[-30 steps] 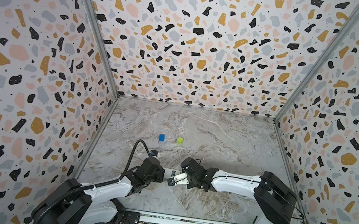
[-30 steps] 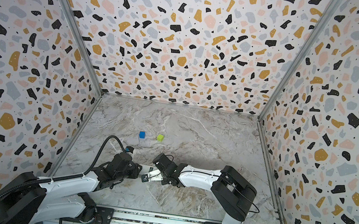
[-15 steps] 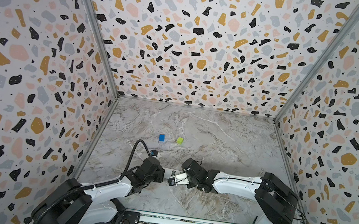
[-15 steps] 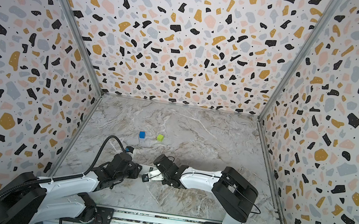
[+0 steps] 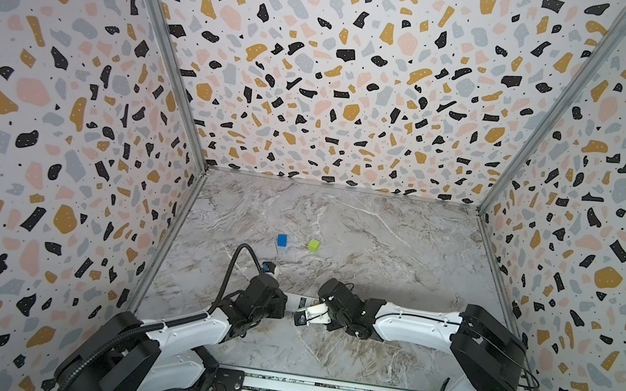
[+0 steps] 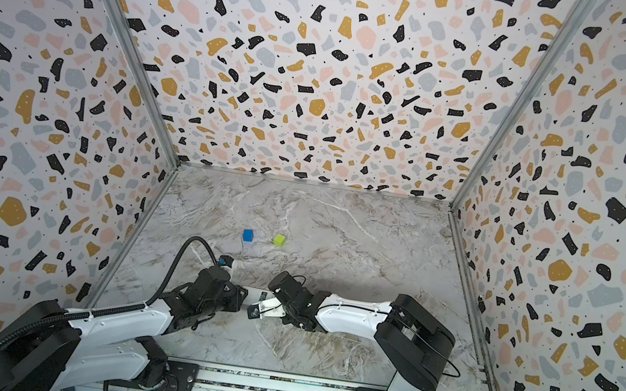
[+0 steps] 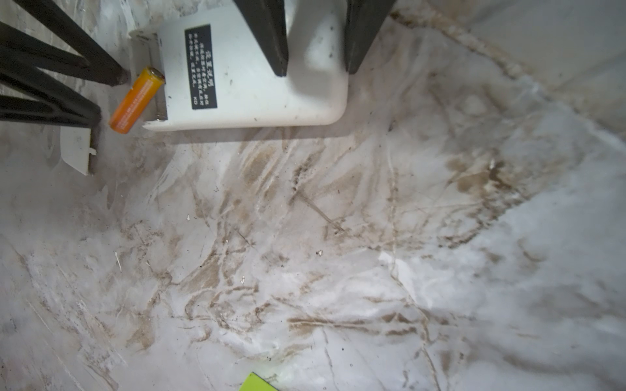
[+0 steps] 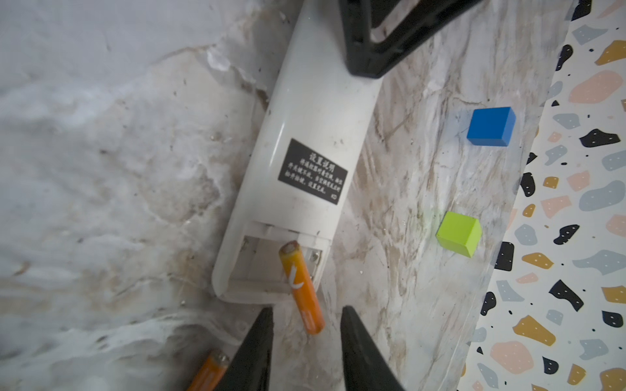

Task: Load the batteries into the remote control

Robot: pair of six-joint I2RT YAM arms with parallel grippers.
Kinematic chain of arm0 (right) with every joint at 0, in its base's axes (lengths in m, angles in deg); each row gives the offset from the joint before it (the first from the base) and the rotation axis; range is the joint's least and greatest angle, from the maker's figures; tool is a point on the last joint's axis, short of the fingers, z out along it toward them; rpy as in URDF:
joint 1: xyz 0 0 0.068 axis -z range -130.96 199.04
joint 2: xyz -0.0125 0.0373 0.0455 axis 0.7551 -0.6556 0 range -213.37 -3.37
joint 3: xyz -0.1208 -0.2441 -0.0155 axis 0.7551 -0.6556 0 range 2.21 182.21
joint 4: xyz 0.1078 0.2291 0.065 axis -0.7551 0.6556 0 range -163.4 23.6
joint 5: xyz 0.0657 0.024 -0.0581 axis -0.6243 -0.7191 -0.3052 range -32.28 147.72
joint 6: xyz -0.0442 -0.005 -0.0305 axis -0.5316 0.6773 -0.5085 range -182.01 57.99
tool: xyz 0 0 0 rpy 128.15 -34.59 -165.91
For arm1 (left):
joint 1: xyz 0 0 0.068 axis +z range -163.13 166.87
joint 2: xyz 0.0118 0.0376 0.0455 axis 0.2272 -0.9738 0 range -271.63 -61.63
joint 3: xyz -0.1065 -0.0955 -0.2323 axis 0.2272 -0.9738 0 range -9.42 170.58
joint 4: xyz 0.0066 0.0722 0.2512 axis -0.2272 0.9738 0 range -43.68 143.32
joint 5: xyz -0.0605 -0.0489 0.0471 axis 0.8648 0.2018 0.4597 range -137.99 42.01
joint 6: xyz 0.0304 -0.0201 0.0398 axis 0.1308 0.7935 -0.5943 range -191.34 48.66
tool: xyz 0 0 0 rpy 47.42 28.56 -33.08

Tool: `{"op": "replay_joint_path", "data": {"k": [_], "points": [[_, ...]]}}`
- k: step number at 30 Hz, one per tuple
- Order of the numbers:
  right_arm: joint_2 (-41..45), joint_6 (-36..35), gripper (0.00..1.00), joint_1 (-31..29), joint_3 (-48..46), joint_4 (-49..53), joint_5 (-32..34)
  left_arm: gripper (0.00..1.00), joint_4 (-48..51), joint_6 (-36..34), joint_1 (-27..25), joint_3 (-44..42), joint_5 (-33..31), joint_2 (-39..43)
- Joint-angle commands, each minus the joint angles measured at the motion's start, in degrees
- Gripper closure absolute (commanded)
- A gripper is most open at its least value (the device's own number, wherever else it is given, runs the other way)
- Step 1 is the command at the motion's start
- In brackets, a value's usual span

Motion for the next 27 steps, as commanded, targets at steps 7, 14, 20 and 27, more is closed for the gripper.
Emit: {"op": "replay_joint_path", "data": {"k": [7, 14, 20, 27], "points": [[9.29, 25.55, 0.51, 3.51, 2.38, 1.25, -3.17, 0.70, 2.84, -0.39, -0.04, -1.88, 0.95, -0.29], [14.46, 57.14, 0.44, 10.69, 4.38, 9.83, -9.15, 0.70, 3.00, -0.50, -0.04, -1.88, 0.90, 0.07], [15.17, 68.91, 0.33, 10.95, -0.49, 6.76, -12.26, 0.70, 2.93, -0.45, -0.02, -2.06, 0.90, 0.58], [14.02, 75.88, 0.31, 10.95, -5.50, 0.20, -15.74, 0.70, 2.91, -0.44, -0.04, -2.15, 0.99, 1.04]]}}
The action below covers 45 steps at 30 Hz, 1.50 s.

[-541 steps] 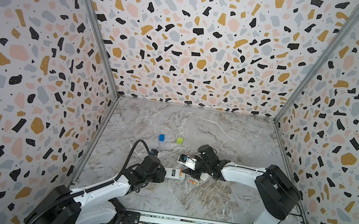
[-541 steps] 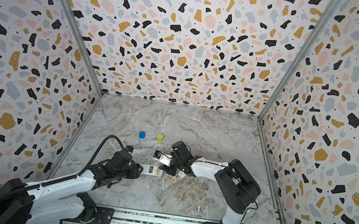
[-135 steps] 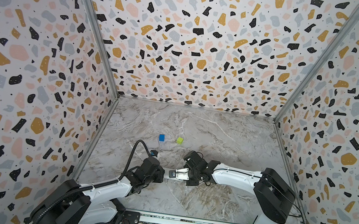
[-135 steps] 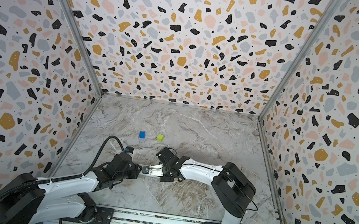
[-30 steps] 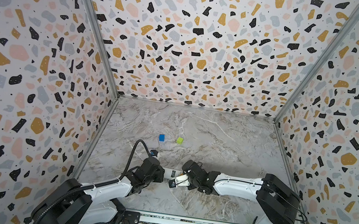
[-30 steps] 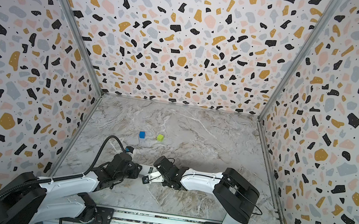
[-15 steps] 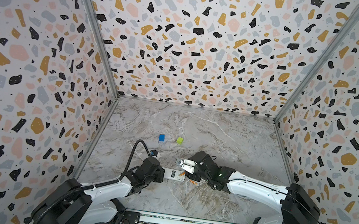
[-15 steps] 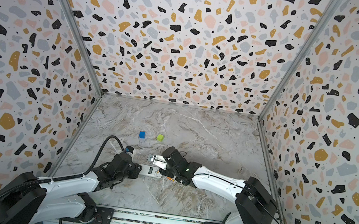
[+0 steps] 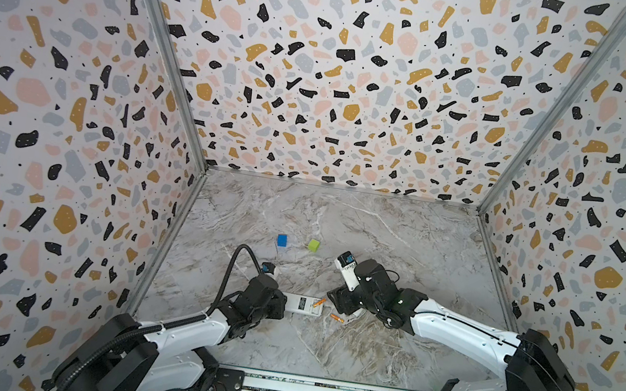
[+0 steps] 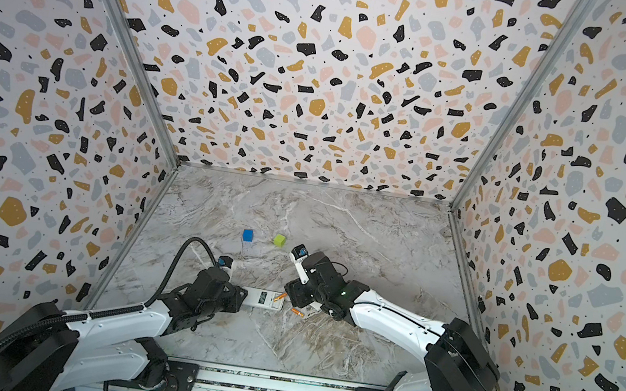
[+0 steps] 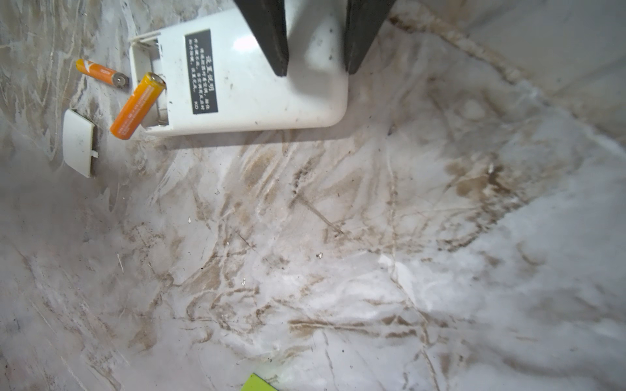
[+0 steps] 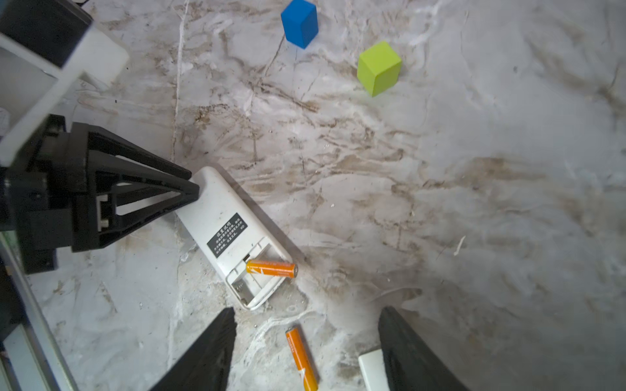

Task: Load the batteries into the remote control

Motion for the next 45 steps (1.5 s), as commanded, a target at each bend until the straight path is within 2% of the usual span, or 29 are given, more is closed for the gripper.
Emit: {"op": "replay_joint_path", "data": {"k": [1, 14, 22, 34, 45], "points": [[0.04, 6.50, 0.31, -0.12, -1.84, -4.31, -3.01, 0.70, 2.82, -0.49, -0.05, -1.70, 0.93, 0.21], [-6.31, 8.44, 0.39, -0.26, -2.71, -11.40, -8.42, 0.70, 2.75, -0.50, -0.04, -1.80, 1.01, 0.31], [-8.55, 9.32, 0.43, -0.39, -2.75, -14.22, -7.57, 0.70, 2.66, -0.49, -0.04, -1.88, 1.01, 0.17], [-11.57, 10.19, 0.43, -1.70, -2.18, -15.80, -2.31, 0.70, 2.40, -0.45, -0.04, -1.97, 1.10, 0.40], [-13.90, 10.24, 0.42, -2.35, -0.66, -17.11, -0.58, 0.69, 2.25, -0.41, -0.04, -2.31, 1.19, 0.75]]}}
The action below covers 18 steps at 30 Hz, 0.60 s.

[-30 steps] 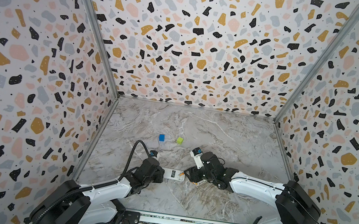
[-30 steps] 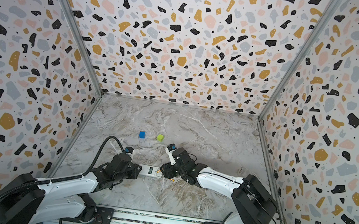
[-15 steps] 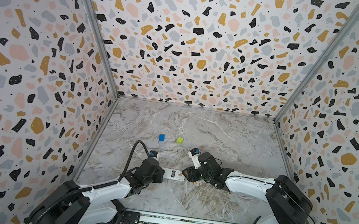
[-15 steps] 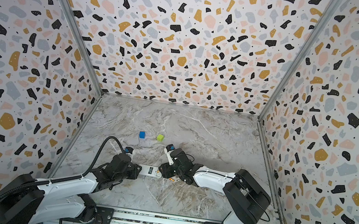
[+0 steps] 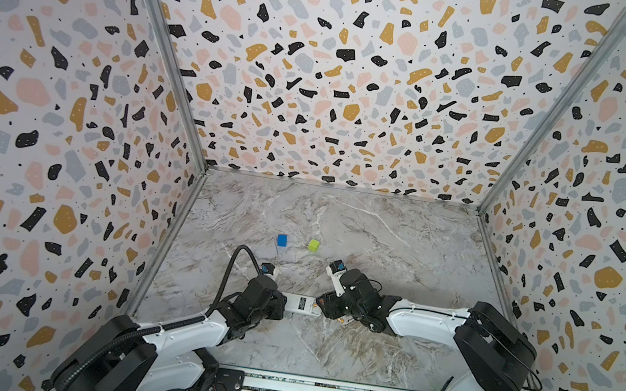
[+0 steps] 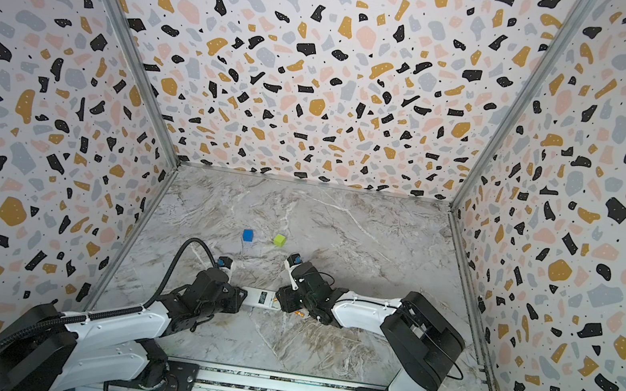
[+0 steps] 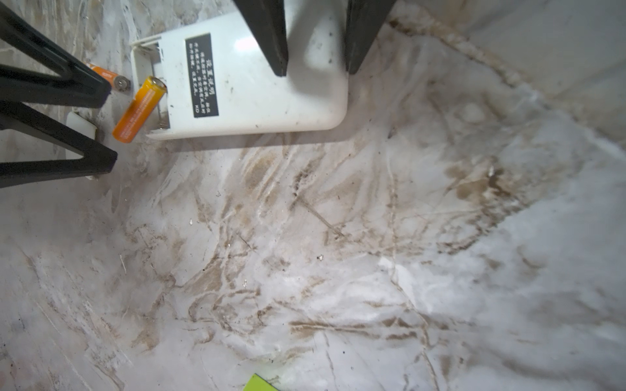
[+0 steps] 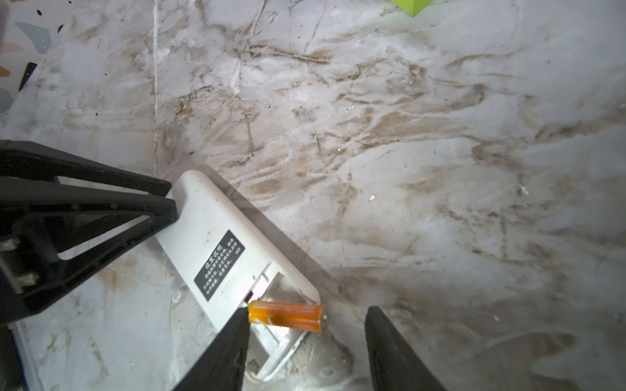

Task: Load the batteries into the remote control

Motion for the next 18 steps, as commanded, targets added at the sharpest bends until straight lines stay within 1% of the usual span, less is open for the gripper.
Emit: {"op": "replay_joint_path", "data": {"k": [1, 18], "points": [[-0.50, 0.30, 0.42, -0.44, 1.91, -0.54, 1.88, 0.69, 2.74, -0.42, -0.09, -1.60, 0.97, 0.16], [-4.06, 0.31, 0.44, -1.61, 2.93, -1.68, 2.20, 0.69, 2.80, -0.32, -0.04, -1.69, 0.88, 0.32]]}}
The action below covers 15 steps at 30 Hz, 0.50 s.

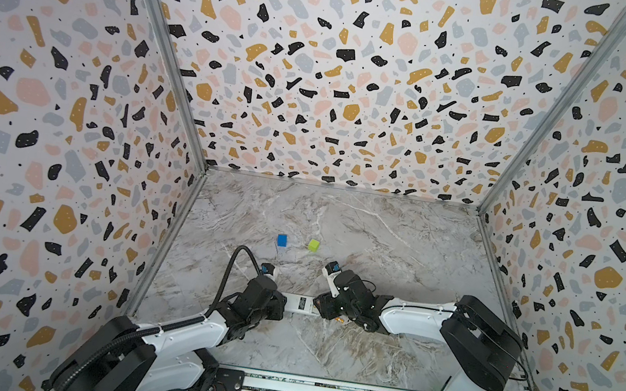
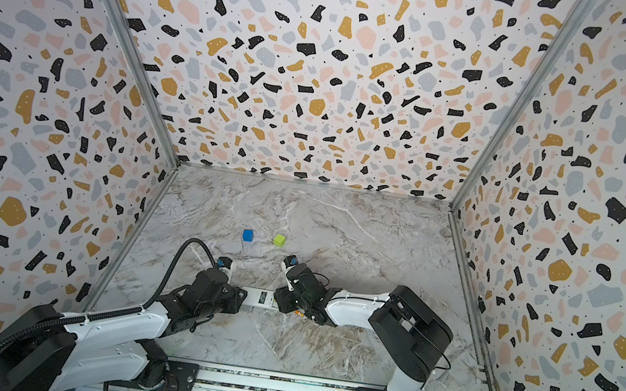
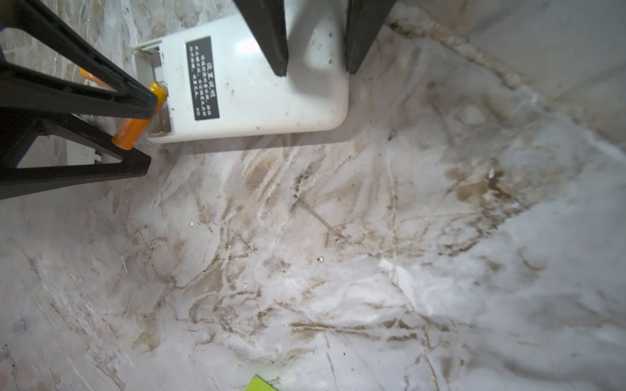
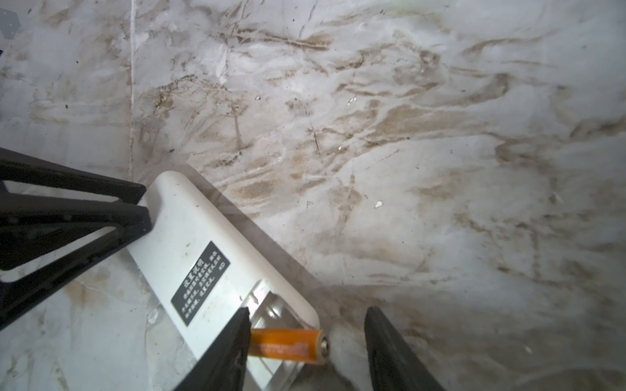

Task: Load the batteries into the remote control

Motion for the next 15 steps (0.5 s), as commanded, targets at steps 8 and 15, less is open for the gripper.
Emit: {"op": "replay_joint_path", "data": {"k": [8, 15], "points": [[0.21, -0.44, 0.50, -1.48, 2.21, 0.73, 1.78, 0.69, 2.67, -0.37, -0.04, -1.47, 0.75, -0.27], [1.94, -2.02, 0.45, -1.70, 3.07, 1.93, 1.54, 0.69, 2.58, -0.28, -0.04, -1.56, 0.77, -0.08]]}}
